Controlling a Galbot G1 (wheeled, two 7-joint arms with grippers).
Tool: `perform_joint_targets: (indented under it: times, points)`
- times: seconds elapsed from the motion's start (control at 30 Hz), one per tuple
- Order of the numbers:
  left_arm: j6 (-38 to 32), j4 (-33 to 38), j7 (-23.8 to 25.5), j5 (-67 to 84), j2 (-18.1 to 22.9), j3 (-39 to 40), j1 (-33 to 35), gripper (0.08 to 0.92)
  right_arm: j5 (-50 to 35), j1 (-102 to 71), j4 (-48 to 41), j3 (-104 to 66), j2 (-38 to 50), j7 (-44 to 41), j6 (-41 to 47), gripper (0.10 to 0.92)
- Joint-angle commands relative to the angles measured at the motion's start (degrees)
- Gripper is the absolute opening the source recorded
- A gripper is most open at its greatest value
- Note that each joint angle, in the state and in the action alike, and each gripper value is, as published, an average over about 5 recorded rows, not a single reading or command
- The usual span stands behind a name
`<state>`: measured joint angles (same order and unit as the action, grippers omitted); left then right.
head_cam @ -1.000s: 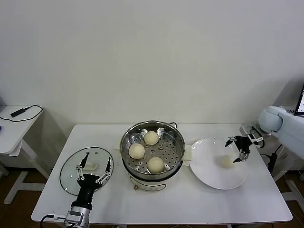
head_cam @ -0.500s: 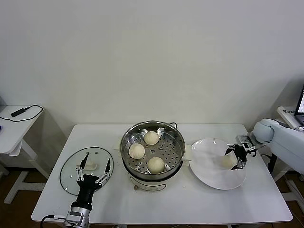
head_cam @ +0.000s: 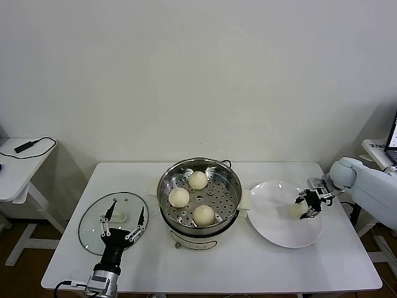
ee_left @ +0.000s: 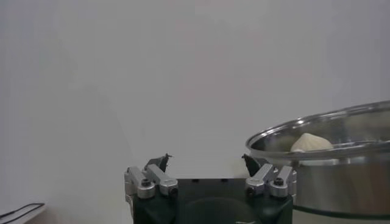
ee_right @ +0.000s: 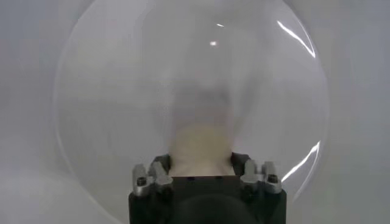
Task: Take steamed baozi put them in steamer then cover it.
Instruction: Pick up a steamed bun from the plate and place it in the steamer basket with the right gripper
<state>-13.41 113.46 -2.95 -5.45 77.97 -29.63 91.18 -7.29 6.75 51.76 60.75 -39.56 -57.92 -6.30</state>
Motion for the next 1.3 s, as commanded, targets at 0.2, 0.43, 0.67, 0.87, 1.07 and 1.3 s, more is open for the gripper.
perform_joint_targets:
  times: [0.2,0.43,0.67,0.87,1.07,1.3]
  points:
    - [0.6,0.4,-0.1,-0.1,-0.5,0.5,-0.4,0.823,-12.6,29.7,10.2,18.8,-2.0,-9.9,2.7,0.601]
    - [0.9,0.1,-0.1,-0.2,-0.8,1.0,-0.9,0.823,-28.5,48.4,22.7,33.2,-10.2,-11.3,10.4,0.606]
    - [1.2,0.0,-0.3,-0.3,-0.8,1.3,-1.3,0.823,-37.3,50.9,32.4,33.9,-16.6,-6.6,16.5,0.602]
    - [1.0,-0.3,-0.4,-0.3,-0.8,1.4,-1.5,0.823,-37.3,48.6,32.9,34.8,-22.0,-3.3,19.1,0.603]
    - [0.8,-0.4,-0.5,-0.2,-0.4,1.2,-1.8,0.823,-33.2,42.8,29.7,35.9,-24.7,-1.1,20.0,0.607]
    - [0.6,0.2,-0.6,-0.2,-0.2,1.0,-1.7,0.823,-31.3,39.2,24.6,35.8,-27.2,0.0,19.9,0.608]
